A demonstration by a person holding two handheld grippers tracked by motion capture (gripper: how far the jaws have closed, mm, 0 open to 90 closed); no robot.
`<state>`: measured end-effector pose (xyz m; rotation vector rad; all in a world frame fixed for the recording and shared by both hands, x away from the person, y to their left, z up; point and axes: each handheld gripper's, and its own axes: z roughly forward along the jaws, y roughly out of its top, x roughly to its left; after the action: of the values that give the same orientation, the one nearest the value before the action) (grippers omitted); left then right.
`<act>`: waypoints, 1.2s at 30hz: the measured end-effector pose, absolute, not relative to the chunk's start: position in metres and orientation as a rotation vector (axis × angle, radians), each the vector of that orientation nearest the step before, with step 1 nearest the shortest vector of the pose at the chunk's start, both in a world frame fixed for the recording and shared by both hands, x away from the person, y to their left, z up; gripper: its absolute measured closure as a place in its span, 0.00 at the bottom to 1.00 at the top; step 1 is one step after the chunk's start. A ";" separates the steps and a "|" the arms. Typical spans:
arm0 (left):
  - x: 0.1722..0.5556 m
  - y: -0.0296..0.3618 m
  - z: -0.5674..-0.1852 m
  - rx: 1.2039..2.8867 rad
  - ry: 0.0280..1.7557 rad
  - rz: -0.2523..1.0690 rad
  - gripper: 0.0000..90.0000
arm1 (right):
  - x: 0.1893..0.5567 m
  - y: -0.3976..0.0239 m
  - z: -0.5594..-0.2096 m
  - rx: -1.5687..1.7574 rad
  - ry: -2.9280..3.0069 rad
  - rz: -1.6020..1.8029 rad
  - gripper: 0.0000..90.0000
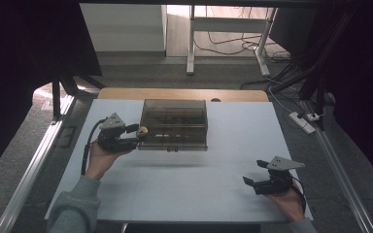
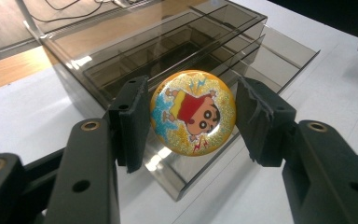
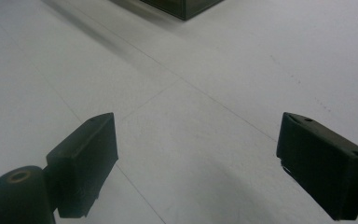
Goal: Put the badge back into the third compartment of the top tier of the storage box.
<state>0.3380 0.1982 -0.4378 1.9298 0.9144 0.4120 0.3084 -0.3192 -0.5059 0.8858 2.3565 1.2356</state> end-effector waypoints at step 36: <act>0.353 0.147 -0.434 1.980 0.801 0.383 0.52 | 0.310 -0.319 -0.507 0.893 2.359 1.234 0.13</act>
<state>0.3535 0.1472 -0.4336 1.9796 0.8015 0.3832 0.3096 -0.3189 -0.5071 0.8927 2.3594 1.2337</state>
